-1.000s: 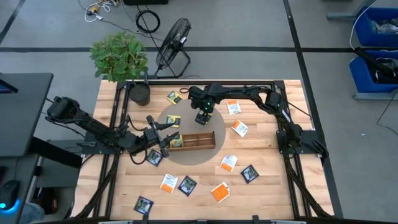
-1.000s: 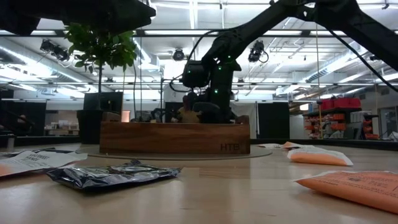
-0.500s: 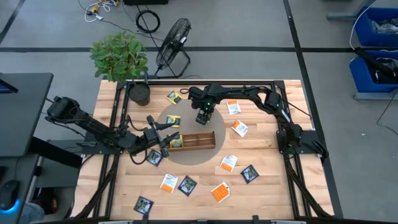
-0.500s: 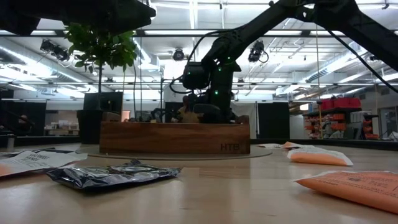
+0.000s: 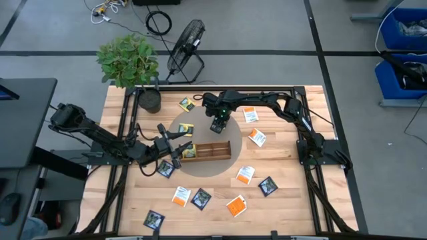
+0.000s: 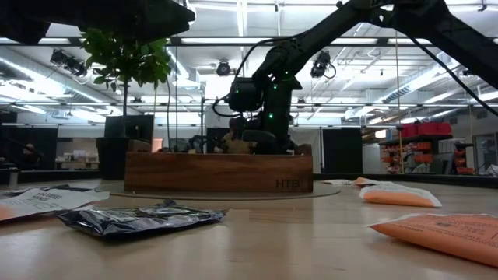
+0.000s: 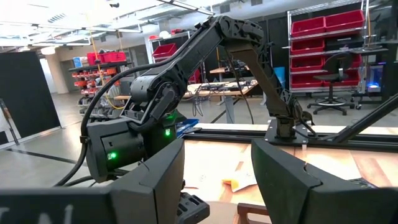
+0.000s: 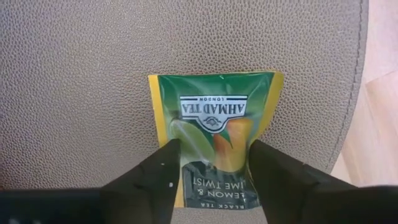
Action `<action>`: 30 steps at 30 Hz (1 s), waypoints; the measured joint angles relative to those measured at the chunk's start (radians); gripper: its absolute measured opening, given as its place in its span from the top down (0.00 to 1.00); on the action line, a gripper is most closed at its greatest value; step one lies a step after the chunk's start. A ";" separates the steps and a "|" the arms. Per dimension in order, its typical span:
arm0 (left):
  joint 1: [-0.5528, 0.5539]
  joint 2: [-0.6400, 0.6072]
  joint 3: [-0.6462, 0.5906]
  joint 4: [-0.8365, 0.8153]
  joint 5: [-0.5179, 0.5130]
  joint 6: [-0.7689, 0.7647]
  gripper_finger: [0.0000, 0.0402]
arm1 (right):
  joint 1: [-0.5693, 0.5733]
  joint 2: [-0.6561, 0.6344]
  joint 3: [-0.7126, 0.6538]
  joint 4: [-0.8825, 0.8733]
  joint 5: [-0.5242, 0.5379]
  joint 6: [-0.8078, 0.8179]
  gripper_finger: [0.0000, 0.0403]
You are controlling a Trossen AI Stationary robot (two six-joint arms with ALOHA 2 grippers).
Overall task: Pick & Place Tea
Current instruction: Put the right yellow tea bag into the left section of the wooden organizer
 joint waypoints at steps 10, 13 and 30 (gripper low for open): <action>0.000 0.000 0.000 0.000 0.000 0.000 0.53 | 0.001 -0.004 -0.001 -0.008 -0.007 -0.011 0.69; -0.001 0.000 0.000 -0.001 0.000 0.000 0.53 | 0.001 -0.006 -0.001 -0.012 -0.009 -0.011 0.74; -0.002 0.000 0.000 -0.001 0.000 0.000 0.53 | 0.002 -0.062 -0.001 -0.039 -0.005 -0.021 0.93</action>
